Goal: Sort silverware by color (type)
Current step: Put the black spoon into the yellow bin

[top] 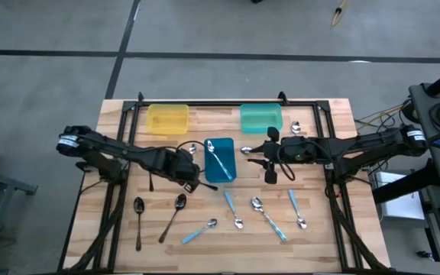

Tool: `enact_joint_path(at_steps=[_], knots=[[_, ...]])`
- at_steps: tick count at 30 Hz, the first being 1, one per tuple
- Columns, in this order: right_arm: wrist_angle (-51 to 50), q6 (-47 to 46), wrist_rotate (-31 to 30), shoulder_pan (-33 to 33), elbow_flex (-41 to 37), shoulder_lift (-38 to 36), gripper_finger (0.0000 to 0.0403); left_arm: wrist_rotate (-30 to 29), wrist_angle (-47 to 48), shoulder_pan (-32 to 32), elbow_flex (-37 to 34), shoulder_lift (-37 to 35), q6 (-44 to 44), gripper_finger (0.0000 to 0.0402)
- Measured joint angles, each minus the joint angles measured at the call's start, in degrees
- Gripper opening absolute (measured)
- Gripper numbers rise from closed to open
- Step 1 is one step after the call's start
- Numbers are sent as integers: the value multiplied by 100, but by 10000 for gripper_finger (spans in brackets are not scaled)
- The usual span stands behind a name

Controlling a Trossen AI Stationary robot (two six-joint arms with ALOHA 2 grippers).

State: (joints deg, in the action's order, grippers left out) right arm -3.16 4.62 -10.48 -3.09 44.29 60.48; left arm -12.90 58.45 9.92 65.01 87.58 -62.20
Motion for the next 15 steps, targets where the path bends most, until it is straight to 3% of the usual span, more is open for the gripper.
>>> enact_joint_path(at_steps=[10, 15], knots=[[-142, 11, -4, 0, 0, 1, 123, 410, 1294, -3, -67, -11, -533, 76], [-148, 3, -4, 0, 0, 1, 123, 478, 1453, -7, -442, -123, -653, 76]])
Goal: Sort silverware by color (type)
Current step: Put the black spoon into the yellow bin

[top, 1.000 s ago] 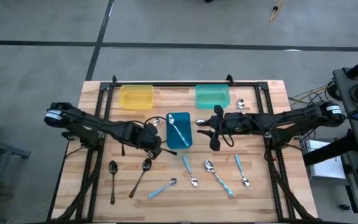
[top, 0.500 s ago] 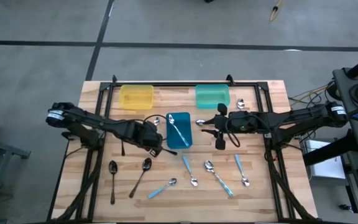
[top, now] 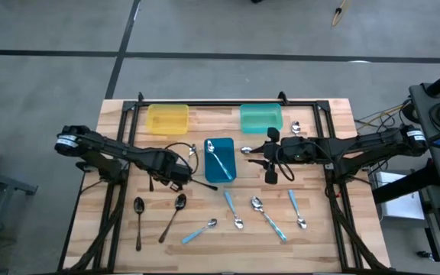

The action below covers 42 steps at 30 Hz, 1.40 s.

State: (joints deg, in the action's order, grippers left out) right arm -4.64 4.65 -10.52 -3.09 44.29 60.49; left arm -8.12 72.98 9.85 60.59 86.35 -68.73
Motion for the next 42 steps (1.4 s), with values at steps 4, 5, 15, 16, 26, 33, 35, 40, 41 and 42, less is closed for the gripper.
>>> enact_joint_path(at_steps=[4, 5, 15, 16, 26, 33, 35, 40, 41, 42], knots=[[-110, -9, 0, 0, 0, -1, 123, 206, -52, 0, -431, -208, -195, 76], [-113, -7, -1, 0, 0, -1, 123, 216, -70, 0, -541, -294, -264, 76], [-108, 2, -2, 2, 0, 2, 123, 269, -905, -81, -1995, -1701, -1323, 76], [-108, 7, -2, 2, 0, 1, 123, 269, -993, -90, -2135, -1830, -1450, 76], [-107, 39, -4, 2, 2, 2, 123, -355, -1428, -125, -2642, -2398, -1936, 76], [-103, 41, -7, 2, 2, 2, 123, -487, -1495, -170, -2741, -2252, -2220, 76], [-103, 37, -7, 2, 2, 2, 123, -523, -1554, -170, -2779, -2137, -2340, 76], [-104, 39, -7, 2, 2, 2, 123, -516, -1565, -170, -2792, -1807, -2406, 76], [-103, 43, -7, 2, 2, 2, 123, -516, -1575, -172, -2801, -1748, -2432, 76], [-105, 45, -7, 2, 2, 2, 123, -516, -1581, -172, -2808, -1683, -2446, 76]])
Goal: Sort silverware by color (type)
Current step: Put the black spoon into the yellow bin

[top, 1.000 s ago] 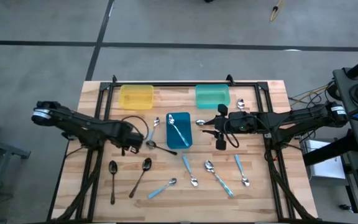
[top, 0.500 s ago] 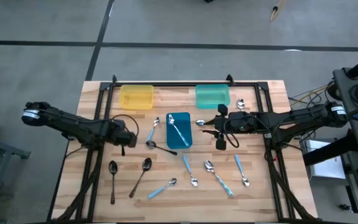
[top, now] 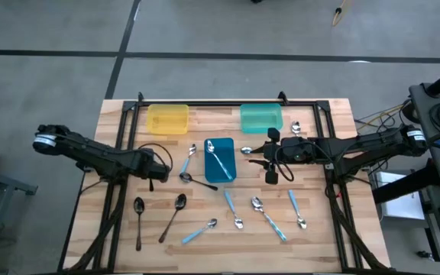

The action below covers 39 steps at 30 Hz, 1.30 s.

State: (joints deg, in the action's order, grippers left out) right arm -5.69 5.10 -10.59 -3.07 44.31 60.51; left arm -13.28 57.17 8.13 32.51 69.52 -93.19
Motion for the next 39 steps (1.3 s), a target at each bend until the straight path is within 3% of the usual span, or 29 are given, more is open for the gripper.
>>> enact_joint_path(at_steps=[26, 39], knots=[[-2, 3, 1, 0, 0, 0, 123, -437, -110, -10, -33, 596, -370, 77], [-4, 2, 2, 0, -2, 0, 123, -570, -205, -10, -109, 596, -508, 140]])
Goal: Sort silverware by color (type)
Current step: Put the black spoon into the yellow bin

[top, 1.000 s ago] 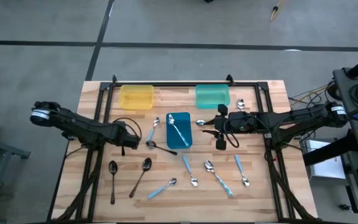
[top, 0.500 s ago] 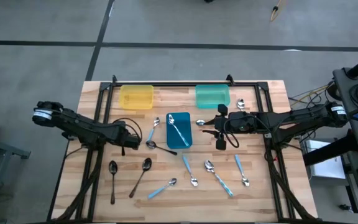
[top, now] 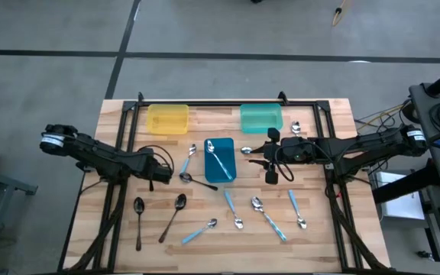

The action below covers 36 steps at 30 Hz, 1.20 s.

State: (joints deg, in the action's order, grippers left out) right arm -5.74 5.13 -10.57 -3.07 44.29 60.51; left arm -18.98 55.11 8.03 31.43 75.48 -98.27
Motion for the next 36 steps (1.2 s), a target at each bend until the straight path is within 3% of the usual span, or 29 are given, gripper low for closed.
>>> enact_joint_path(at_steps=[9, 27, 36], knots=[[0, 0, -2, 0, -2, 0, 123, -10, -153, 0, -7, 35, -132, 131], [-107, -2, -2, 0, -7, 2, 123, -64, -194, 0, 320, 940, -184, 123], [-133, -15, -2, -2, -7, 2, 123, -40, -281, 0, 329, 933, -187, 67]])
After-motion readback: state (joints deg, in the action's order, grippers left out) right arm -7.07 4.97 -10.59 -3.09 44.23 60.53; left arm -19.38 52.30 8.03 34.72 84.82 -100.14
